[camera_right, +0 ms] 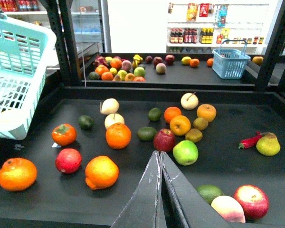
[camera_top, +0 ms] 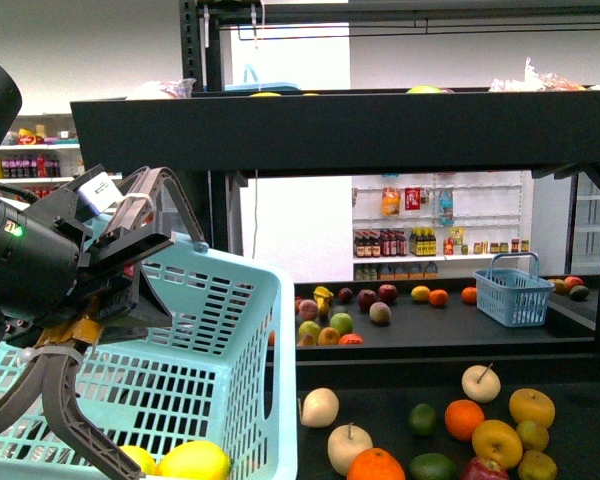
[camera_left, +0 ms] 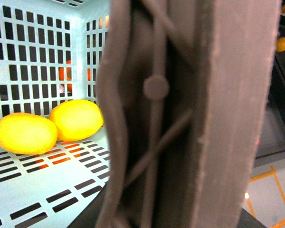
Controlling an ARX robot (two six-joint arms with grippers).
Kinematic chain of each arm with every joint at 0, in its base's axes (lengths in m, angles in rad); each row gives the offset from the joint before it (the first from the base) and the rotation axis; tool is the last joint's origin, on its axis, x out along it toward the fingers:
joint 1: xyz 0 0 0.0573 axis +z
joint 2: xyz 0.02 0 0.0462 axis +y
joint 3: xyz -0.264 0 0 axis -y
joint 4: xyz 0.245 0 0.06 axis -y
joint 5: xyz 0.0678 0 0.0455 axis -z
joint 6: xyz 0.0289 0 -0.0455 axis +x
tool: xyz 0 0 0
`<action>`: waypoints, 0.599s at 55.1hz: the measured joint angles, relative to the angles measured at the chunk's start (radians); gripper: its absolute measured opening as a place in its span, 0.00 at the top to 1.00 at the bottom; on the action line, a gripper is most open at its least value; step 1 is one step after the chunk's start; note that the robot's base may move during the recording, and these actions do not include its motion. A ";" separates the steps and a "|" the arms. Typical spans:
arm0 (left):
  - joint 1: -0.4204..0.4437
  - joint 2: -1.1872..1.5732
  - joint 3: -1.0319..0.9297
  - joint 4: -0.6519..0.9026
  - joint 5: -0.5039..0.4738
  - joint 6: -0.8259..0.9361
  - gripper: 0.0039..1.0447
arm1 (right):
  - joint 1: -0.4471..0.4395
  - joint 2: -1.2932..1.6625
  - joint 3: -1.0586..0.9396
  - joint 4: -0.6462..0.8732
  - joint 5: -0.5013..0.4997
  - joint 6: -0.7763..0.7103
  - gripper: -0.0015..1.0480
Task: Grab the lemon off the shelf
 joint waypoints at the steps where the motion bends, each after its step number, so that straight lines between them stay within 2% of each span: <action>1: 0.000 0.000 0.000 0.000 0.000 0.001 0.73 | 0.000 0.000 0.000 0.000 0.000 0.000 0.98; 13: 0.000 0.000 0.000 0.000 -0.001 0.002 0.73 | 0.000 0.000 0.000 0.000 0.000 0.000 0.96; 22: 0.001 0.000 -0.004 0.019 0.011 -0.019 0.73 | 0.000 0.000 0.000 0.000 0.000 0.000 0.71; 24: 0.002 0.000 -0.044 0.154 0.061 -0.122 0.73 | 0.000 0.000 0.000 0.000 0.000 0.000 0.62; 27: 0.002 0.002 -0.073 0.307 0.051 -0.290 0.73 | 0.000 0.000 0.000 0.000 0.000 0.000 0.49; 33: 0.005 0.002 -0.055 0.350 -0.020 -0.458 0.73 | 0.000 0.000 0.000 0.000 0.000 -0.001 0.25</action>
